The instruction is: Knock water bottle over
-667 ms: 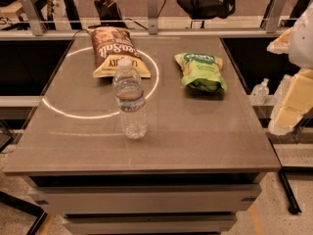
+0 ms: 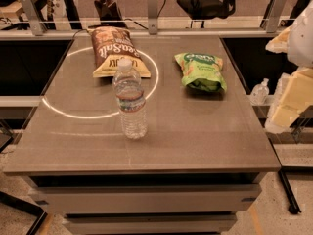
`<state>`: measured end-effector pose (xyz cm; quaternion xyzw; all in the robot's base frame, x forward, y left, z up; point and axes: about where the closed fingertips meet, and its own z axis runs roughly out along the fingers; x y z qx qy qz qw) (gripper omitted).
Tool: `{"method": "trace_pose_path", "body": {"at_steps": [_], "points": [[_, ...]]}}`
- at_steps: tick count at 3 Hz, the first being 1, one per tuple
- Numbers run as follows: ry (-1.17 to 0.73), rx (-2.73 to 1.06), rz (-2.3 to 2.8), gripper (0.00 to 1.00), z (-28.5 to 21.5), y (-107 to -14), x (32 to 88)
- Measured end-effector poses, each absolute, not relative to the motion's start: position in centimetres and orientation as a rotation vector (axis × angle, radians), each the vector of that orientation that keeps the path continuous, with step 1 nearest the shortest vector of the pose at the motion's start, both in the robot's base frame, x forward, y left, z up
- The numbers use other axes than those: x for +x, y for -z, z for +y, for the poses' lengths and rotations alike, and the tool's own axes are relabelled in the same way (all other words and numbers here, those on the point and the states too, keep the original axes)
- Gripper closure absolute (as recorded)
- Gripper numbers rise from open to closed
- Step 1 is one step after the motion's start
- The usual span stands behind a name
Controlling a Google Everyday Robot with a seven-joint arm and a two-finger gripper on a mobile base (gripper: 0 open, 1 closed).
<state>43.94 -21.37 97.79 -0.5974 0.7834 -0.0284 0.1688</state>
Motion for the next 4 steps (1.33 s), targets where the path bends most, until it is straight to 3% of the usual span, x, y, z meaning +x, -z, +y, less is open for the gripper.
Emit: {"method": "trace_pose_path", "body": {"at_steps": [2, 4], "points": [[-0.263, -1.56, 2.108, 0.0, -18.5, -97.5, 44.5], [-0.604, -1.447, 1.877, 0.0, -12.1, -98.3, 42.7]]}}
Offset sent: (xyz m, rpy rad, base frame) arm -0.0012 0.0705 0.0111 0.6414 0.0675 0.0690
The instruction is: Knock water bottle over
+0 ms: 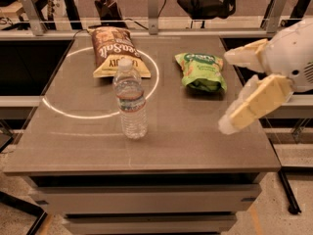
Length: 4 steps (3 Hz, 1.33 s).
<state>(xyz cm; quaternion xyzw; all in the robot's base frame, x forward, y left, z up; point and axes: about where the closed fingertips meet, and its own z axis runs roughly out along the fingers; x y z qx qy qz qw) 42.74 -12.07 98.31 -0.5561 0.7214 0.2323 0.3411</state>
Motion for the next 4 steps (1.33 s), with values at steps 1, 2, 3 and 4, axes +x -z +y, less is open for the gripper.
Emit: {"method": "trace_pose_path", "body": {"at_steps": [1, 2, 3, 4], "points": [[-0.711, -1.409, 1.784, 0.0, -7.4, -98.1, 42.3], [-0.714, -1.409, 1.779, 0.0, -7.1, -98.3, 42.2], [-0.713, -1.41, 1.779, 0.0, -7.1, -98.3, 42.2], [-0.773, -1.329, 1.765, 0.0, -6.6, -96.6, 41.7]]}}
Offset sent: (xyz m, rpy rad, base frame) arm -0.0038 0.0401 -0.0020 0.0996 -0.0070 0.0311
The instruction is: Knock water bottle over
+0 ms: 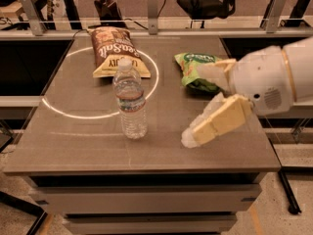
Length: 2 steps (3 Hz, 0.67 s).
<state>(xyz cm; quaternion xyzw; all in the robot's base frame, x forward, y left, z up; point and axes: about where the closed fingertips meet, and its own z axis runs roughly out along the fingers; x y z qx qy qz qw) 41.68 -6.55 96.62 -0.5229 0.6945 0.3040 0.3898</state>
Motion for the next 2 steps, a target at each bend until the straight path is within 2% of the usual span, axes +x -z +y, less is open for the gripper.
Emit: {"method": "trace_pose_path", "body": {"at_steps": [1, 2], "points": [[-0.846, -1.226, 1.696, 0.0, -6.1, -94.0, 41.6], [-0.819, -1.216, 1.634, 0.0, -5.9, -92.4, 42.8]]}}
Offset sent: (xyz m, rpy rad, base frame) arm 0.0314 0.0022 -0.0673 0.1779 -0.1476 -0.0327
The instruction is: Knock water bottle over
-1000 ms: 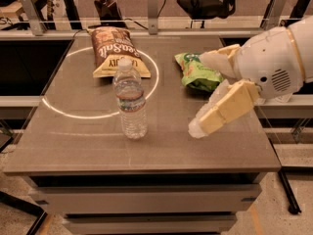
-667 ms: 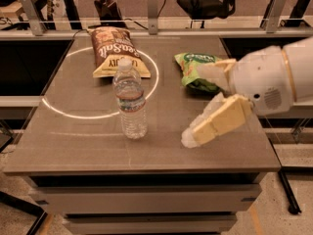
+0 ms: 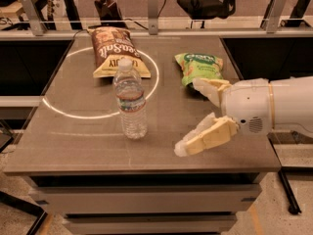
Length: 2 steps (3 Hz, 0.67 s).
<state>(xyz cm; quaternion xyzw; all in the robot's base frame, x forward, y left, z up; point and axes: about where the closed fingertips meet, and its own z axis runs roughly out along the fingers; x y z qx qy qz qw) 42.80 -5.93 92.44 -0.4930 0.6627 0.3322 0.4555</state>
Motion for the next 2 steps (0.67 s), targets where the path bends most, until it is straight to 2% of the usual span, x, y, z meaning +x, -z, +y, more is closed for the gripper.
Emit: {"method": "trace_pose_path", "body": {"at_steps": [2], "points": [[-0.735, -1.169, 1.632, 0.0, -3.2, -90.6, 46.6]]}}
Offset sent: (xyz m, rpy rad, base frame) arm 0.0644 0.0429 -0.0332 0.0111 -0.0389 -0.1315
